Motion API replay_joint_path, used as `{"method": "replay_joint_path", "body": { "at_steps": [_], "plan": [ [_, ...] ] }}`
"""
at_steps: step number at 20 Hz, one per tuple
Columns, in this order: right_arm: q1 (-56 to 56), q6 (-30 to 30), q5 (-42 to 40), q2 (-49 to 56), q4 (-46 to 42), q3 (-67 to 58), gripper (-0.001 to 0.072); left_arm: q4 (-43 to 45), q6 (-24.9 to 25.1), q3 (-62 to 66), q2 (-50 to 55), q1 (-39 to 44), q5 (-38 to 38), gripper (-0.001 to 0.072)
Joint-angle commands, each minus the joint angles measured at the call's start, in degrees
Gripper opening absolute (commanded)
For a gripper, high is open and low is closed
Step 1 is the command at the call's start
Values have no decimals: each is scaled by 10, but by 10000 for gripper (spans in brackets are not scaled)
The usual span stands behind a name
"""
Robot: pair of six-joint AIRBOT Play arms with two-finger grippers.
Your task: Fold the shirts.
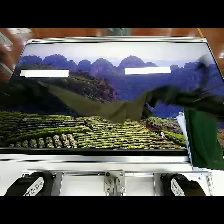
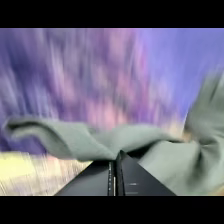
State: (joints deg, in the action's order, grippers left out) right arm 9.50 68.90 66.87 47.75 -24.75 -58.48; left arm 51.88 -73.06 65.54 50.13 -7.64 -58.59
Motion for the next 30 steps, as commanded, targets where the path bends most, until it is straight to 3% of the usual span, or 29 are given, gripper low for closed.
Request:
{"method": "replay_joint_path", "body": {
  "at_steps": [1, 3, 4, 7, 13, 16, 19, 24, 28, 30],
  "plan": [
    [72, 80, -15, -78, 2, -205, 54, 49, -22, 172, -32, -71, -7, 35],
    [107, 106, -23, -86, 1, -305, 54, 149, -113, 225, -40, -120, -54, 35],
    [118, 120, -22, -86, -7, -340, 54, 180, -127, 235, -40, -144, -110, 35],
    [123, 163, 10, -86, -62, -375, 54, 189, -108, 233, -34, -176, -288, 35],
    [123, 144, 171, -73, -190, -375, 55, 141, -100, 228, -42, -120, -350, 35],
    [123, 143, 200, -75, -236, -375, 55, 176, -97, 228, -54, -121, -351, 35],
    [123, 132, 208, -83, -229, -375, 55, 217, -98, 228, -82, -121, -345, 35],
    [123, 111, 141, -123, -219, -375, 55, 217, -128, 228, -185, -121, -236, 35],
    [123, 111, 58, -142, -222, -375, 55, 269, -243, 229, -254, -121, -83, 35],
    [123, 112, 38, -151, -227, -375, 55, 301, -252, 228, -273, -121, -69, 35]
  ]
}}
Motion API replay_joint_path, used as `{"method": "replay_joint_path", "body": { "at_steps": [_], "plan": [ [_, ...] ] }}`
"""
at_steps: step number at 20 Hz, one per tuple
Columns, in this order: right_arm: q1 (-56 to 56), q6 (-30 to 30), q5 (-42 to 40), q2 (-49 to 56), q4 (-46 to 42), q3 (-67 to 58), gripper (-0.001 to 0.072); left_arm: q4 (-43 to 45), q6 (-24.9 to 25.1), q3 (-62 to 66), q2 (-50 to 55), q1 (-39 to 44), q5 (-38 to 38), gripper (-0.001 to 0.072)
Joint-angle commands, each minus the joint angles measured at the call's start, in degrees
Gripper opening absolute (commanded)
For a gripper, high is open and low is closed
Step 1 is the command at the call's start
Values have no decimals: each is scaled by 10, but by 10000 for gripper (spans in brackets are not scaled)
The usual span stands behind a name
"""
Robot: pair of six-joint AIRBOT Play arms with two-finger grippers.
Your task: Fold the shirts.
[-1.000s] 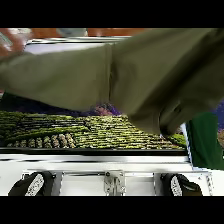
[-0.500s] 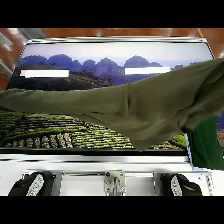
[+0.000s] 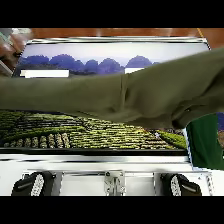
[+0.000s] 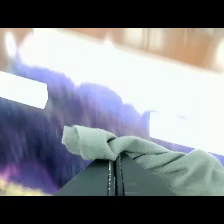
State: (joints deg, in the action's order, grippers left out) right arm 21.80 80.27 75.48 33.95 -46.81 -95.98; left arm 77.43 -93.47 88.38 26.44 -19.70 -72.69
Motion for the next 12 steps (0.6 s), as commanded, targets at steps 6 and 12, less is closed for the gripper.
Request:
{"method": "replay_joint_path", "body": {
  "at_steps": [6, 12],
  "plan": [
    [0, 27, 138, 0, -123, 3, 55, 136, -48, -30, -37, 0, -163, 35],
    [0, 25, 223, 55, -52, 161, 55, 12, -33, -226, -39, 0, -192, 35]
  ]
}}
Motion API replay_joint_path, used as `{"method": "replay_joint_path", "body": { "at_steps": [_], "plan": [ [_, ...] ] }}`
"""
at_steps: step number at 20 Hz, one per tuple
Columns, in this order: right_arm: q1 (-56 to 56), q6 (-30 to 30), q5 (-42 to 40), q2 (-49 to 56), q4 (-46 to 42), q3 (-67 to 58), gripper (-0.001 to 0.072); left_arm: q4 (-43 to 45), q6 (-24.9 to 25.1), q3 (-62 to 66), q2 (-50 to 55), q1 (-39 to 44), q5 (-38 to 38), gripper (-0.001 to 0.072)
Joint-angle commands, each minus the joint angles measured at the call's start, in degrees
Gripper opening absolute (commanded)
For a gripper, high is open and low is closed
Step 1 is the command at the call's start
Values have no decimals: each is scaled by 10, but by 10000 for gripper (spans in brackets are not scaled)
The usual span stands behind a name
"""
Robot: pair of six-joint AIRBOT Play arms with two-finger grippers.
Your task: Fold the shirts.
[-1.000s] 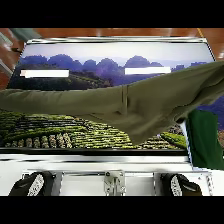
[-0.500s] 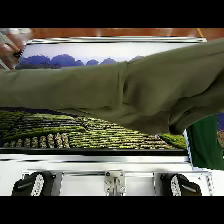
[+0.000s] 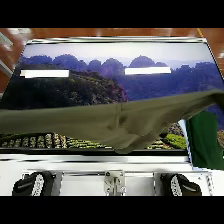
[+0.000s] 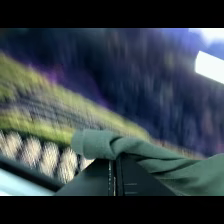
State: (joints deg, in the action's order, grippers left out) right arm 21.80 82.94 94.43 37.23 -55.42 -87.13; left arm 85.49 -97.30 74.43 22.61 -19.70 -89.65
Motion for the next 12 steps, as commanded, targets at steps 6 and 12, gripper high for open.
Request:
{"method": "replay_joint_path", "body": {
  "at_steps": [6, 12],
  "plan": [
    [-137, -28, -240, 159, 102, 226, 55, -296, 10, -311, 19, 0, 108, 36],
    [-270, 21, -505, 397, 104, 226, 55, -335, 39, -386, 28, 1, 157, 36]
  ]
}}
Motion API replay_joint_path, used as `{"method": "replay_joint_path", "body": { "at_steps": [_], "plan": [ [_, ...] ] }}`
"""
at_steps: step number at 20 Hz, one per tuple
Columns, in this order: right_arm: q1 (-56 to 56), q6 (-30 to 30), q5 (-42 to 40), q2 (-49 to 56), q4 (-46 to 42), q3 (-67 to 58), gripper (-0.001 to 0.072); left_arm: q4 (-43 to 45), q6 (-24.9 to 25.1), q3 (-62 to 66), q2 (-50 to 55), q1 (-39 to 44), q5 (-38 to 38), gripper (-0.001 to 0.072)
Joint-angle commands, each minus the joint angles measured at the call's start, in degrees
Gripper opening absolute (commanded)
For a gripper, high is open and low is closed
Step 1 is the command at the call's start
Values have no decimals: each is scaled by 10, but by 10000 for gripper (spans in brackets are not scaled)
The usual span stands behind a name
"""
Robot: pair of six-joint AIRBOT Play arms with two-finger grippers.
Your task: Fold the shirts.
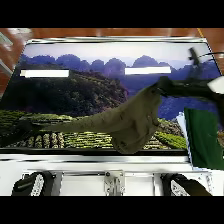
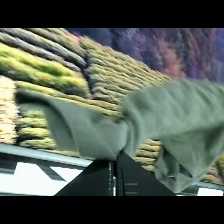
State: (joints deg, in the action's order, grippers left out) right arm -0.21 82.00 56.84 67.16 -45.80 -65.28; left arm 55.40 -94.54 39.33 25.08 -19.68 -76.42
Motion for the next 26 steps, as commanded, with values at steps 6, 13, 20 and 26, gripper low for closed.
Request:
{"method": "replay_joint_path", "body": {
  "at_steps": [6, 13, 20, 26],
  "plan": [
    [-56, 26, -80, 207, 18, 8, 55, -22, 45, -47, 8, 1, 97, 36],
    [-56, -13, -51, 189, 20, 7, 81, -10, 45, -100, 82, 1, 199, 36],
    [43, -48, 270, 149, -183, -16, 686, -14, 71, -100, 122, 1, 152, 36],
    [107, -30, 297, 104, -127, 210, 644, -14, 87, -100, 122, 1, 137, 36]
  ]
}}
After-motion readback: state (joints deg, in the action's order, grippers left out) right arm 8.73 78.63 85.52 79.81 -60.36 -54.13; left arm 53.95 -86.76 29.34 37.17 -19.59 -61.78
